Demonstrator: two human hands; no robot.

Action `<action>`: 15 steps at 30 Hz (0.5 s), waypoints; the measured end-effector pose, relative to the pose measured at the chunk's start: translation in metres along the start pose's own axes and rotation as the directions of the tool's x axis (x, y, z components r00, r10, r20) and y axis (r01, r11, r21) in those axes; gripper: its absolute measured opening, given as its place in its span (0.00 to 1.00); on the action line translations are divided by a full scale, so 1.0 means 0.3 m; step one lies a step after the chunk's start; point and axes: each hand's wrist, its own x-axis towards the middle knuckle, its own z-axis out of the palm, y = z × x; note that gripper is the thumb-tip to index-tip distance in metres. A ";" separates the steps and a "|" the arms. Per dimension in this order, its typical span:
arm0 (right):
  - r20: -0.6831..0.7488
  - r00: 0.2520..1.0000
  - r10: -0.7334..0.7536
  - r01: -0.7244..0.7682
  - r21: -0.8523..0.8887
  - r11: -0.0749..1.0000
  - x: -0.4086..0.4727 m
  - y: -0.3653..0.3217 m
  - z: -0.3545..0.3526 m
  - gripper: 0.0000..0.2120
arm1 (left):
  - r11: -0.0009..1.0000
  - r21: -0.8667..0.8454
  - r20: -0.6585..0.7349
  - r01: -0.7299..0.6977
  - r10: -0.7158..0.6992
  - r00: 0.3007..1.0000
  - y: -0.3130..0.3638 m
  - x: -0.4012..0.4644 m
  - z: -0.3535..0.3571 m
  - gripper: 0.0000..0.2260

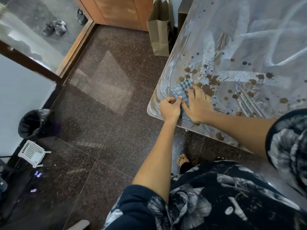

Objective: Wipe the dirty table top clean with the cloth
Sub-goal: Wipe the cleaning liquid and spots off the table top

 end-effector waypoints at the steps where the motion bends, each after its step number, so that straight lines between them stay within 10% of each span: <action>1: 0.011 1.000 -0.002 0.002 -0.015 1.000 0.000 0.000 0.002 0.27 | 1.000 -0.006 -0.007 0.000 0.000 1.000 0.000 -0.004 -0.001 0.11; 15: 0.107 0.980 -0.167 0.190 -0.266 0.945 0.023 0.004 0.040 0.33 | 0.999 0.019 -0.110 0.040 -0.038 0.993 0.010 -0.044 -0.024 0.18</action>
